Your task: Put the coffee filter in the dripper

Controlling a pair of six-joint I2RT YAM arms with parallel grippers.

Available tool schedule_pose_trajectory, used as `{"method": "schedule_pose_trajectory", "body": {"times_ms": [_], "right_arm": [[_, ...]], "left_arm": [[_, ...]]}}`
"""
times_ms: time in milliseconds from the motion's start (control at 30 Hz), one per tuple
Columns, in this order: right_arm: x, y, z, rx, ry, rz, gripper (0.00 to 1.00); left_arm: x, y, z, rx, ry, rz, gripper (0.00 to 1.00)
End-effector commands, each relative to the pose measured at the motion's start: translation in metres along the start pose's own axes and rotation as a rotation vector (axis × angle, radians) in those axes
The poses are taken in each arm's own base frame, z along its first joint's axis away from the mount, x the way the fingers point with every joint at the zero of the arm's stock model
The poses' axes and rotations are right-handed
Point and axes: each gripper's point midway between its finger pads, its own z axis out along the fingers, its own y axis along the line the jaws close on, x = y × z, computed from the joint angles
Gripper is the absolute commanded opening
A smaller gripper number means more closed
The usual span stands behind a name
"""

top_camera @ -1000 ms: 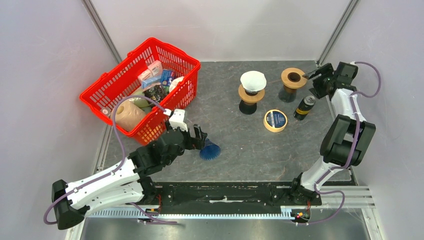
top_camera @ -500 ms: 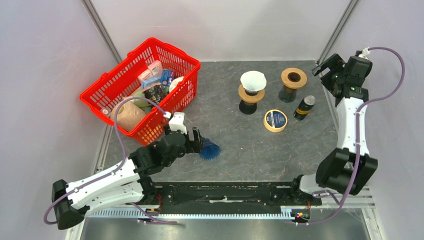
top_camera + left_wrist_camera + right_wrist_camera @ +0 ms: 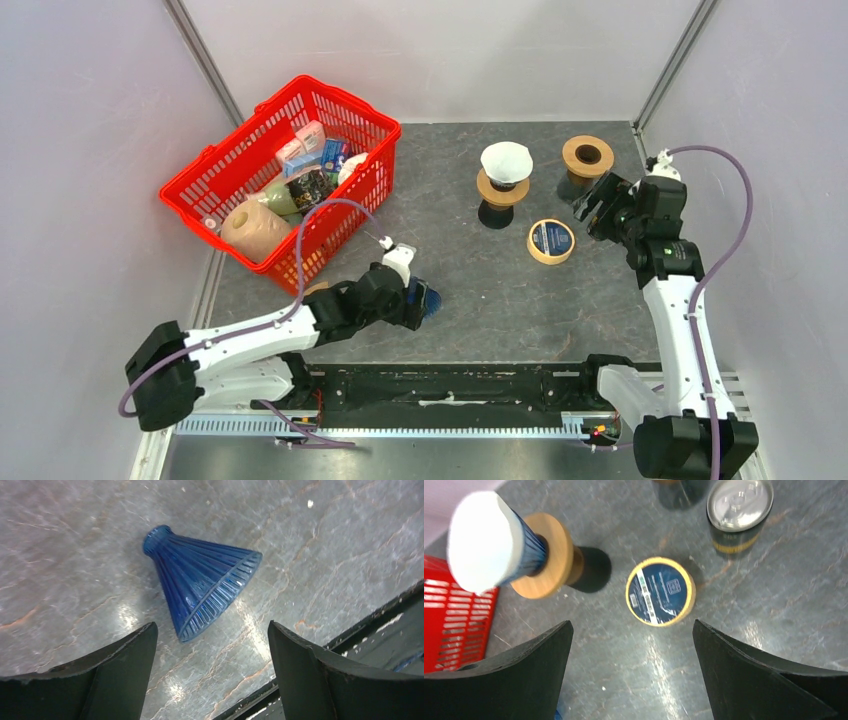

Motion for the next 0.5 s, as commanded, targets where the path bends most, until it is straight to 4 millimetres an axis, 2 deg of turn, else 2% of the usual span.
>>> {"method": "schedule_pose_trajectory", "body": {"times_ms": [0,100,200,467], "right_arm": [[0.02,-0.006,0.0,0.0,0.057,-0.023,0.97],[0.021,-0.002,-0.002,-0.025,0.06,-0.016,0.97],[0.021,0.003,-0.003,-0.051,0.062,-0.015,0.97],[0.027,0.003,-0.005,-0.068,0.07,-0.021,0.97]], "left_arm": [[0.009,-0.016,0.013,0.093,0.035,0.101,0.84],[0.012,-0.002,0.022,0.022,0.021,0.11,0.79],[0.015,-0.005,0.027,0.04,0.024,0.117,0.68],[0.008,0.006,0.037,-0.048,-0.017,0.081,0.46]]}}
